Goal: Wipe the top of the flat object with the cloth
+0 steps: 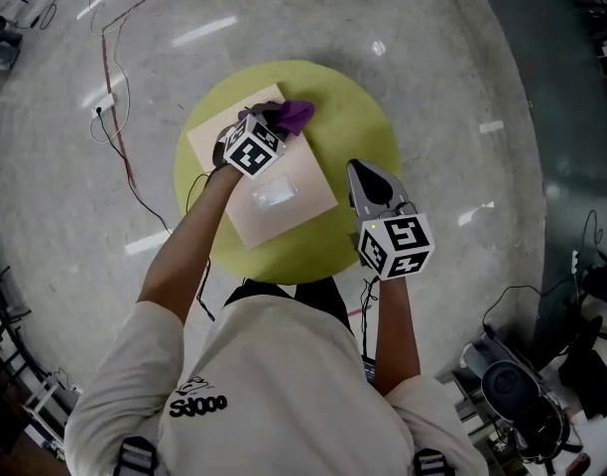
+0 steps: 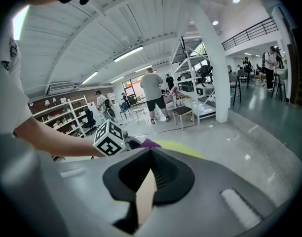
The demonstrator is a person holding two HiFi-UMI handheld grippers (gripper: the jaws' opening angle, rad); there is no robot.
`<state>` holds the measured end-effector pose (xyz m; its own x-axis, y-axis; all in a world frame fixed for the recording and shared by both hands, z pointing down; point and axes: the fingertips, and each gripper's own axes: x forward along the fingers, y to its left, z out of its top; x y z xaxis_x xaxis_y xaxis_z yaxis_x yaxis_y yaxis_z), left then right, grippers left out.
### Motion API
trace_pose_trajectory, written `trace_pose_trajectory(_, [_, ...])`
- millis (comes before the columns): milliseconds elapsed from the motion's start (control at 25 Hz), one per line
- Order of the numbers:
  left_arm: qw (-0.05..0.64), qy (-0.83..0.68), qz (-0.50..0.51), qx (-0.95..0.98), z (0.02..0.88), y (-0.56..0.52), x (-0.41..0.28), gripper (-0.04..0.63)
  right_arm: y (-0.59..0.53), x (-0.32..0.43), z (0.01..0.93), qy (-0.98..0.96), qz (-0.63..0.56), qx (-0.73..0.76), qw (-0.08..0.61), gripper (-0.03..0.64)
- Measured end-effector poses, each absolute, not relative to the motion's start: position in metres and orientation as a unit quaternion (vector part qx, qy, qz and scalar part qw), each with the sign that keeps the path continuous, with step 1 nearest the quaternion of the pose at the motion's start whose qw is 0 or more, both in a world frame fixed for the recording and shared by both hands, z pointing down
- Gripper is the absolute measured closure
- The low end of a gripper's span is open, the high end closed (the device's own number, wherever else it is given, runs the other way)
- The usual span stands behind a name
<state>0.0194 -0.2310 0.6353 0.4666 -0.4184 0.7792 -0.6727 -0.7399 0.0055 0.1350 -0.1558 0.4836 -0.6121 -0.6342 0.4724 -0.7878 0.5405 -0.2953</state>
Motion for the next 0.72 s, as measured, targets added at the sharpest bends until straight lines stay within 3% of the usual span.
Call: trace_pose_trajectory(720, [0.173, -0.176, 0.400, 0.883, 0.639, -0.085, 0.112, 0.529, -0.090, 0.159, 0.462, -0.826, 0.238, 0.491, 0.142, 0.607])
